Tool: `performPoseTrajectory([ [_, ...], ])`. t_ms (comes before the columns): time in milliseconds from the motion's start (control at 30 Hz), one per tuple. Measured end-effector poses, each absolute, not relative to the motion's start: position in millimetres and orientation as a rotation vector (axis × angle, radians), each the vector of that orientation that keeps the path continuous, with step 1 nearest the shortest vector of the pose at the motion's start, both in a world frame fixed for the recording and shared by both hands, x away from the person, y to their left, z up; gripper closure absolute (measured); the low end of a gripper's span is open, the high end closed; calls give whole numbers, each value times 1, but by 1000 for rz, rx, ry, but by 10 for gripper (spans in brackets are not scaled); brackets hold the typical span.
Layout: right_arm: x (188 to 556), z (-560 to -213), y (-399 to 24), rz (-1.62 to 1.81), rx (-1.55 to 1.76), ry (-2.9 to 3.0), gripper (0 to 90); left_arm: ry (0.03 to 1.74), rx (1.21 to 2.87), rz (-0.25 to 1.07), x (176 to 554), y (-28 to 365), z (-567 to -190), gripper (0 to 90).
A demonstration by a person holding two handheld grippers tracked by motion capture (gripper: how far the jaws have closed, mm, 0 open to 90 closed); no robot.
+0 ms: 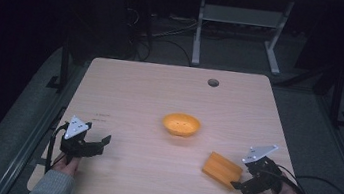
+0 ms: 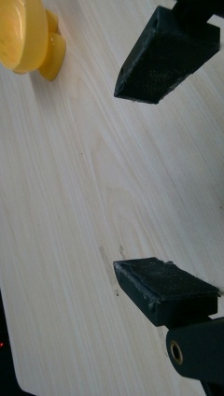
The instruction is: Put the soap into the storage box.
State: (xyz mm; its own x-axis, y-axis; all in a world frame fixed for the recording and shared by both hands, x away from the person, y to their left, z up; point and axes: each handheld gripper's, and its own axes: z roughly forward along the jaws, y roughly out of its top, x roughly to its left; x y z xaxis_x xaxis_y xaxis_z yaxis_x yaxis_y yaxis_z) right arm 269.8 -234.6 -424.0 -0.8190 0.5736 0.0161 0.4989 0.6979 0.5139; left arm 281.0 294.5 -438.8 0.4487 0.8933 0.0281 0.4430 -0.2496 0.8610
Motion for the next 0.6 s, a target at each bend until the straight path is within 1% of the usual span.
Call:
performPoseTrajectory([
  [100,275,-422,-221,704,824,2783,140,1136,1852,682,281,296,-440,136],
  [267,281,-420,-213,697,767,2808,138,1137,1852,685,281,296,-439,136],
  [600,291,-422,-192,655,753,2834,138,1134,1855,685,280,296,-439,136],
])
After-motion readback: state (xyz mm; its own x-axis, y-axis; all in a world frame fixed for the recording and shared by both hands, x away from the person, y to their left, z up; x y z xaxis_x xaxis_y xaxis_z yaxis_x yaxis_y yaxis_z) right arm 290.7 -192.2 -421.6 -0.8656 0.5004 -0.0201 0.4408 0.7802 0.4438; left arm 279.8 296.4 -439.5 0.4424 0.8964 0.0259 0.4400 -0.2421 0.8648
